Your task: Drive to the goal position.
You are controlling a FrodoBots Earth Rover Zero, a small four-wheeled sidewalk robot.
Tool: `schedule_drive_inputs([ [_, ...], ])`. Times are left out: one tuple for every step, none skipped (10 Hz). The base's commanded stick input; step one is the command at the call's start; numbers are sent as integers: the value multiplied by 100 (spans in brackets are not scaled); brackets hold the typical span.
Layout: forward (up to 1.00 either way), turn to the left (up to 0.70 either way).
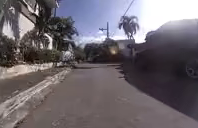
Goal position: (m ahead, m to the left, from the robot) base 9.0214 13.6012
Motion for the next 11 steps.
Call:
schedule_drive_inputs([
  [70, -35],
  [70, -35],
  [70, -23],
  [70, -6],
  [70, -3],
  [70, -3],
  [70, -3],
  [70, -3],
  [70, -3],
  [70, -3],
  [70, -3],
])
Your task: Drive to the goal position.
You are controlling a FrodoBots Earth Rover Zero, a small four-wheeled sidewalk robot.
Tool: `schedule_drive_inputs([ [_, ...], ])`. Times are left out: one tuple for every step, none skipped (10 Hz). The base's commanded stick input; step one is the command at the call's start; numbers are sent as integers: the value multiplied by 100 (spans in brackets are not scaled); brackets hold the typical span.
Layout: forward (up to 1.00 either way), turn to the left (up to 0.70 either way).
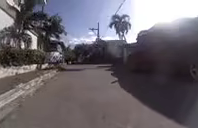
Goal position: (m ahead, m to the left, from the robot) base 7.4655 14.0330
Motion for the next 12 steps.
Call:
schedule_drive_inputs([
  [70, -3],
  [70, -3],
  [70, -3],
  [70, -3],
  [70, -3],
  [70, -3],
  [70, -3],
  [70, -3],
  [70, -3],
  [70, -3],
  [70, -3],
  [70, -3],
])
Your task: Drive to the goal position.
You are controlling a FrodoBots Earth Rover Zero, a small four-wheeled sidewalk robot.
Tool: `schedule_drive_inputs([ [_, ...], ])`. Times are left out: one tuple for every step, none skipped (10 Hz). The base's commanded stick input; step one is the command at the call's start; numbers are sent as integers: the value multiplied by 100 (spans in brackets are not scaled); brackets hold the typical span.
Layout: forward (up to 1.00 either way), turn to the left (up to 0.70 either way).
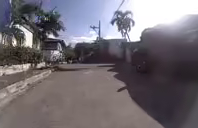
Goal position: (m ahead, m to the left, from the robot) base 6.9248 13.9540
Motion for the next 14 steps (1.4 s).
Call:
schedule_drive_inputs([
  [70, -3],
  [70, -3],
  [70, -3],
  [70, -3],
  [70, -3],
  [70, -3],
  [70, -3],
  [70, -3],
  [70, -3],
  [70, -3],
  [70, -3],
  [70, -3],
  [70, -3],
  [70, -3],
])
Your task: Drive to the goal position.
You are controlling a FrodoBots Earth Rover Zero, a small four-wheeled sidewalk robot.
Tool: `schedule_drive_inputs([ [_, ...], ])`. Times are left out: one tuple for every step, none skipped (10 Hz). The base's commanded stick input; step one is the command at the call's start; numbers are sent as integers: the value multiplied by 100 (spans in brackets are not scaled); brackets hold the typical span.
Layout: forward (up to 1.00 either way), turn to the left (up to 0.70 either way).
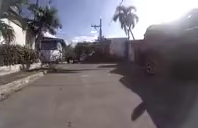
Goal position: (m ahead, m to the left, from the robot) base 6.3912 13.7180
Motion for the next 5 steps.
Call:
schedule_drive_inputs([
  [70, -1],
  [70, 13],
  [70, 27],
  [70, 35],
  [70, 35],
])
